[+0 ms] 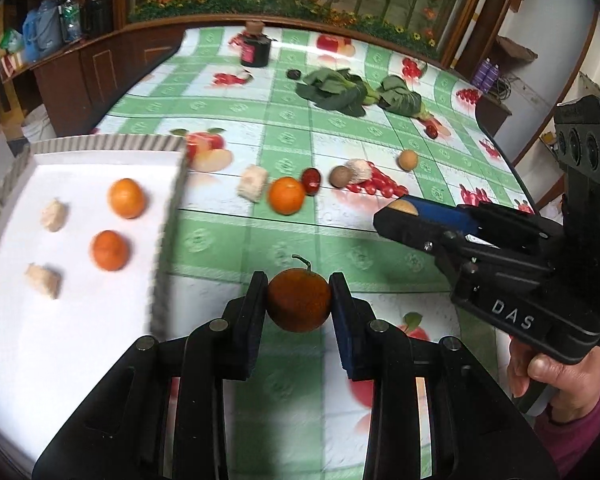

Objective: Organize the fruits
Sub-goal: 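Carry the orange and kiwi into the white tray and open both grippers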

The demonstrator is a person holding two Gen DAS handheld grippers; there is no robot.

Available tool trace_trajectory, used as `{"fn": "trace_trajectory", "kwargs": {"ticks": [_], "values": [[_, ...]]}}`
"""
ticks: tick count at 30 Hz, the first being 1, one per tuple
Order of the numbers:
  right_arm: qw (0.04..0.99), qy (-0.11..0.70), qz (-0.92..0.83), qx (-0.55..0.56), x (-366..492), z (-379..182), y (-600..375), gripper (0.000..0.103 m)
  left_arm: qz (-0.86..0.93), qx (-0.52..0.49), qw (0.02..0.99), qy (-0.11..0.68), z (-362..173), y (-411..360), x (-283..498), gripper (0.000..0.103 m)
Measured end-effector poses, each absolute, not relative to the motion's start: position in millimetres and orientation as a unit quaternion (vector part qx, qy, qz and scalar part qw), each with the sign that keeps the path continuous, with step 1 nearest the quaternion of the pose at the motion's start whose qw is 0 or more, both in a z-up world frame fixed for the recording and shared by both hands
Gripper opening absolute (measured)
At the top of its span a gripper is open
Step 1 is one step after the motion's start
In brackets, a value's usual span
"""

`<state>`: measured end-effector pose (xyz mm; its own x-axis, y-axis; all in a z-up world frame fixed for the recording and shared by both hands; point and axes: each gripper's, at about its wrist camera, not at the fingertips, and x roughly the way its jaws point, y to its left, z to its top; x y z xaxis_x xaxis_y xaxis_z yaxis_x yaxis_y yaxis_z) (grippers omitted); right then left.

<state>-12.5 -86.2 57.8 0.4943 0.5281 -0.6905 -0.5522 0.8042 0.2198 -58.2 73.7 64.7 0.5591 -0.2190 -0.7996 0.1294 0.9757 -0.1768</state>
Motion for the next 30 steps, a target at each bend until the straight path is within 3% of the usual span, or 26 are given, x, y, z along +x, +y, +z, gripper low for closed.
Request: {"fn": "trace_trajectory", "kwargs": {"ticks": [15,30], "values": [[0.846,0.366,0.385,-0.052,-39.5,86.9,5.3,0.024,0.006,-0.051,0.895,0.442,82.9,182.1,-90.6,0.031],[0.815,0.381,0.428,-0.084,-26.0,78.0,83.5,0.024,0.059,-0.072,0.883,0.460,65.7,247.5,-95.2,0.031]]}}
